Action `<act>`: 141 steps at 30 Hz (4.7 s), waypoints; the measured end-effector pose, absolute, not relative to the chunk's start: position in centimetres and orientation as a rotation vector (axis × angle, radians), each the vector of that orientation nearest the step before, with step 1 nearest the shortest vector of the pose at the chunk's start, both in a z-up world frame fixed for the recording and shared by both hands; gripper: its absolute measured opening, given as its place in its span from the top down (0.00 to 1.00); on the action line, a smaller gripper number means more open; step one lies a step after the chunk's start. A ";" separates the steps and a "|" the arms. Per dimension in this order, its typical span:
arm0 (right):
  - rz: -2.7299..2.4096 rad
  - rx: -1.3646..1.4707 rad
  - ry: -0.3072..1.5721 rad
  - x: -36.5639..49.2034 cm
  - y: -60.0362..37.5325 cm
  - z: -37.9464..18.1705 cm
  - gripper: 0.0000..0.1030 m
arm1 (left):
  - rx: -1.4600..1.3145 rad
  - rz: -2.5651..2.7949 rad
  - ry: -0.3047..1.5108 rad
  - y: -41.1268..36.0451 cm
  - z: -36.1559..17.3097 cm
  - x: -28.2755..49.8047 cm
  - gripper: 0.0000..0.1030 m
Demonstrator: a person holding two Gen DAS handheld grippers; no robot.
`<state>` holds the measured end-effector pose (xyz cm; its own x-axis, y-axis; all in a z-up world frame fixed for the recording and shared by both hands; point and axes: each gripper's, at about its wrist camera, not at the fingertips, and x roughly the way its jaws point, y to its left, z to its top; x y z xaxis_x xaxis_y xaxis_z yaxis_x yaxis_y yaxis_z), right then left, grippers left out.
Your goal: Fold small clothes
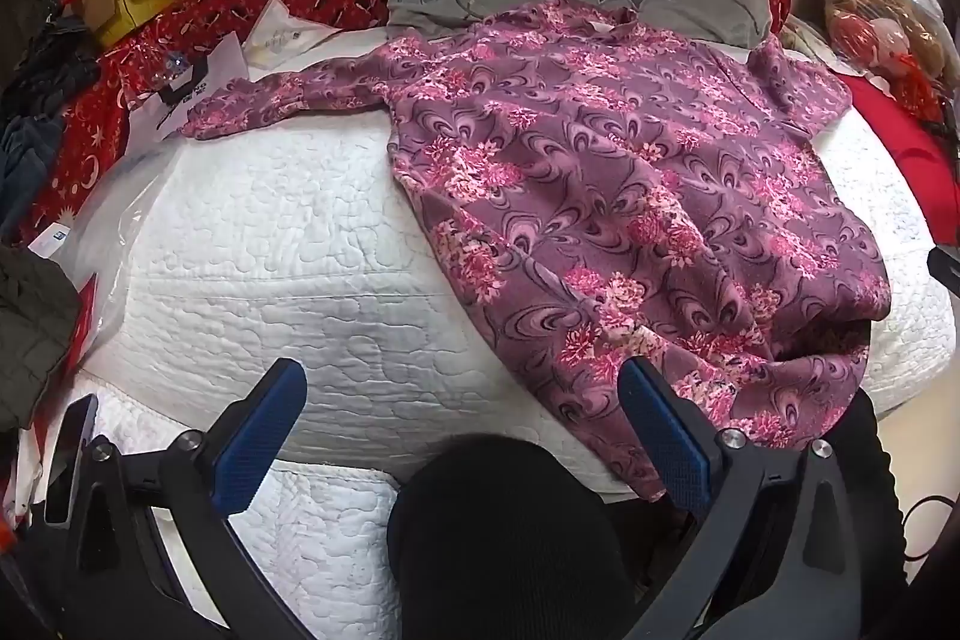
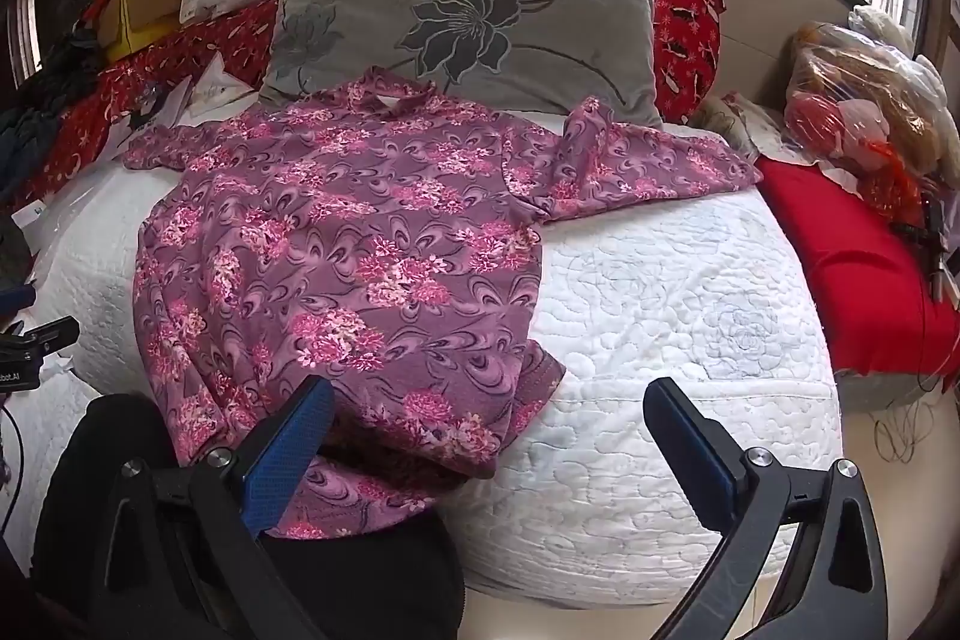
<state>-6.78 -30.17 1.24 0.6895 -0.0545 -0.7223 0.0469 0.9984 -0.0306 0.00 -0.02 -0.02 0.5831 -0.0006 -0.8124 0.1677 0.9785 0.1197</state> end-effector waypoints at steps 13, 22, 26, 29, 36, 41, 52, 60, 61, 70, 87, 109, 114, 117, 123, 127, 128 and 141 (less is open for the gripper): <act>-0.050 -0.013 0.804 -6.9 -30.2 1.2 0.00 | 0.202 -0.119 0.933 -0.5 0.2 -0.3 0.00; -0.050 -0.018 0.791 -7.7 -30.0 1.5 0.00 | 0.200 -0.129 0.924 -0.5 0.5 -0.7 0.00; -0.055 -0.015 0.783 -7.9 -30.3 1.7 0.00 | 0.164 -0.137 0.890 -0.8 0.6 -0.8 0.00; -0.058 -0.010 0.779 -8.0 -30.5 1.9 0.01 | 0.151 -0.137 0.922 -0.5 0.6 -0.5 0.00; -0.056 0.008 0.792 -7.9 -31.1 1.4 0.01 | 0.136 -0.122 1.012 0.3 -0.4 0.7 0.00; -0.053 0.013 0.806 -7.7 -31.1 0.9 0.01 | 0.145 -0.116 1.014 0.2 -0.9 1.1 0.00; -0.056 0.012 0.838 -6.6 -31.8 -0.3 0.01 | 0.140 -0.131 1.066 -0.3 -1.5 2.6 0.00; -0.065 -0.040 0.896 -4.5 -33.3 -2.7 0.01 | -0.021 -0.147 1.252 0.8 -4.0 5.8 0.00; -0.062 -0.052 0.909 -4.1 -33.5 -3.3 0.01 | -0.020 -0.158 1.270 0.4 -4.2 5.9 0.00; 0.028 -0.030 1.022 -0.8 -33.2 -7.3 0.10 | -0.076 -0.270 1.527 -4.9 -9.6 7.3 0.24; 0.251 0.492 0.764 -8.7 -38.2 4.1 1.00 | -0.269 -0.226 1.409 9.7 -0.6 1.5 0.97; 0.239 0.303 0.945 -8.5 -36.4 -3.7 0.92 | -0.424 -0.317 1.456 9.2 -4.5 0.6 0.98; 0.336 0.562 0.756 -14.8 -39.4 3.1 0.93 | -0.417 -0.298 1.375 11.8 -0.1 -1.4 0.98; 0.285 0.638 0.816 -16.0 -40.5 1.0 0.93 | -0.403 -0.230 1.435 12.7 -1.7 -1.8 0.98; 0.098 0.680 1.124 -15.2 -40.9 -7.2 0.85 | -0.387 -0.126 1.466 15.5 -3.0 -1.7 0.97; 0.047 0.598 0.990 -11.7 -41.3 -3.5 0.81 | -0.343 -0.180 1.353 13.7 0.2 2.3 0.86; 0.069 0.585 0.940 -10.0 -41.1 -2.3 0.74 | -0.319 -0.197 1.324 12.3 0.8 4.0 0.74; 0.008 0.231 0.937 8.8 -36.5 -5.9 0.97 | -0.234 -0.206 1.295 3.0 -2.9 15.3 0.61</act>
